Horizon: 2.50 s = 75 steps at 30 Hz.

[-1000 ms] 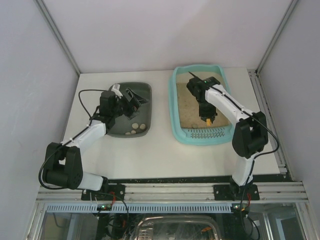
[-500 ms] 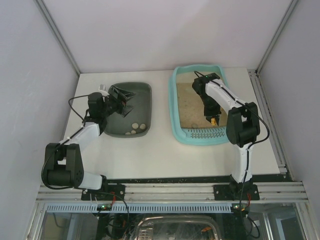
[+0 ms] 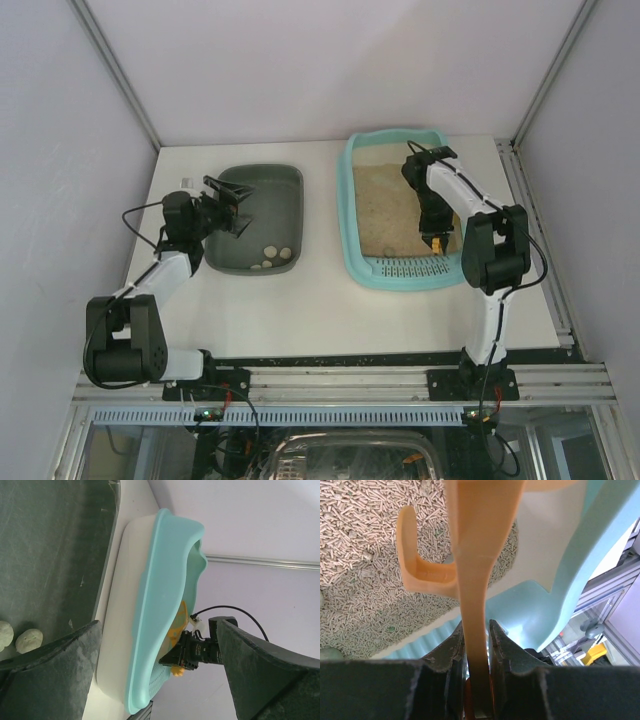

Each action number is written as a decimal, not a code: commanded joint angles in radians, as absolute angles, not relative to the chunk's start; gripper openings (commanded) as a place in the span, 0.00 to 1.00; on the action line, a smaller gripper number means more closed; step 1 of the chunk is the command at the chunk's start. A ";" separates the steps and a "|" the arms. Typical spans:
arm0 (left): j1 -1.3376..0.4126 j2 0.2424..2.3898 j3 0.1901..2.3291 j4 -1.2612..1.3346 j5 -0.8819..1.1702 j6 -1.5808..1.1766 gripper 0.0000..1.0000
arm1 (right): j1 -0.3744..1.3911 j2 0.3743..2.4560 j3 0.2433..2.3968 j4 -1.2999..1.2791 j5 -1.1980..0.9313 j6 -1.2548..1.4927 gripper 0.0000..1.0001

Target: Clean the litter box

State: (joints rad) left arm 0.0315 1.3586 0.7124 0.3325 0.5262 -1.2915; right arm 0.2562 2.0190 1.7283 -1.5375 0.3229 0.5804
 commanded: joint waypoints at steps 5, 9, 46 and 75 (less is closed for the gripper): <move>0.038 1.334 0.711 0.336 0.523 -1.280 1.00 | 0.219 2.101 1.722 -1.557 0.258 0.549 0.00; 0.037 1.340 0.713 0.330 0.526 -1.279 1.00 | 0.216 2.144 1.735 -1.539 0.207 0.535 0.00; 0.029 1.367 0.794 0.184 0.467 -1.131 1.00 | 0.200 2.099 1.638 -0.908 -0.461 0.471 0.00; -0.036 1.391 0.829 0.132 0.446 -1.062 1.00 | 0.132 1.617 1.054 -0.139 -0.795 0.665 0.00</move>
State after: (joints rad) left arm -0.0204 1.4078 0.7467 0.1463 0.4637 -1.1198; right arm 0.1326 1.6894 1.0866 -0.3260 -0.7200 0.6415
